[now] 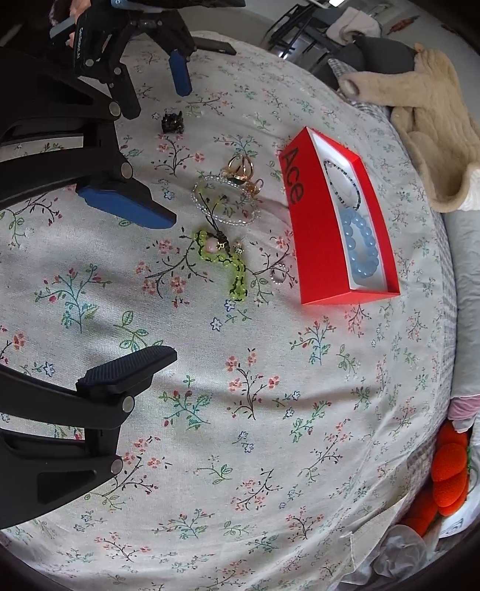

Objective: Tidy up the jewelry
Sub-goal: 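Grasp the black hair claw clip with the left tool, then lift the claw clip with the left tool while the right tool grasps the green charm strand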

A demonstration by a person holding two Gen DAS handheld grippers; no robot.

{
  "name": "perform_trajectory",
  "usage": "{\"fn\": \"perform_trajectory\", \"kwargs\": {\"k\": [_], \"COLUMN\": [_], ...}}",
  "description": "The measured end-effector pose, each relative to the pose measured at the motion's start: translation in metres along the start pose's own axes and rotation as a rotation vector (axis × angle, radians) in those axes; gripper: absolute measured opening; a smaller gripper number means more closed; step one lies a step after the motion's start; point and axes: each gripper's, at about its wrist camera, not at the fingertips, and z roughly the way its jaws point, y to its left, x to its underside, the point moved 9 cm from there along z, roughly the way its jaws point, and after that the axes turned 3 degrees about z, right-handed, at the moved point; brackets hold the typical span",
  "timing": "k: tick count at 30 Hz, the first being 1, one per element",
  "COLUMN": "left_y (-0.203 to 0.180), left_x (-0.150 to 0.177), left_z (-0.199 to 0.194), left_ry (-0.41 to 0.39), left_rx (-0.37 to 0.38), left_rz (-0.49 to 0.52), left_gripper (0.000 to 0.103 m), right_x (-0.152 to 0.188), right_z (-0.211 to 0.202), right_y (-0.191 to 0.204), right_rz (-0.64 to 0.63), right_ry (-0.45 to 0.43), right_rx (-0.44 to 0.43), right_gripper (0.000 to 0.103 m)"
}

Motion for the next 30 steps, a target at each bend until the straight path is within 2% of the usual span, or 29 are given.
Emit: {"fn": "perform_trajectory", "kwargs": {"k": [3, 11, 13, 16, 23, 30], "left_y": [-0.007, -0.002, 0.0, 0.004, 0.009, 0.01], "left_x": [0.001, -0.009, -0.012, -0.013, -0.013, -0.016], "left_z": [0.005, 0.013, 0.015, 0.015, 0.007, -0.003], "left_ry": [0.014, 0.006, 0.005, 0.007, 0.004, -0.017], "left_rx": [0.006, -0.029, -0.044, -0.066, -0.071, -0.084], "left_rz": [0.02, -0.016, -0.019, -0.028, -0.046, -0.03], "left_gripper": [0.049, 0.043, 0.037, 0.023, 0.023, 0.023], "right_x": [0.0, 0.0, 0.001, 0.002, 0.0, -0.015], "right_z": [0.002, 0.006, 0.008, 0.01, 0.014, 0.016], "right_y": [0.0, 0.002, 0.003, 0.004, 0.004, -0.007], "right_rz": [0.003, -0.002, -0.005, -0.01, -0.007, 0.066], "right_ry": [0.004, 0.014, 0.019, 0.025, 0.034, 0.016], "right_rx": [-0.002, 0.002, 0.003, 0.002, 0.004, -0.014], "right_gripper": [0.069, 0.069, 0.069, 0.069, 0.069, 0.069]}}
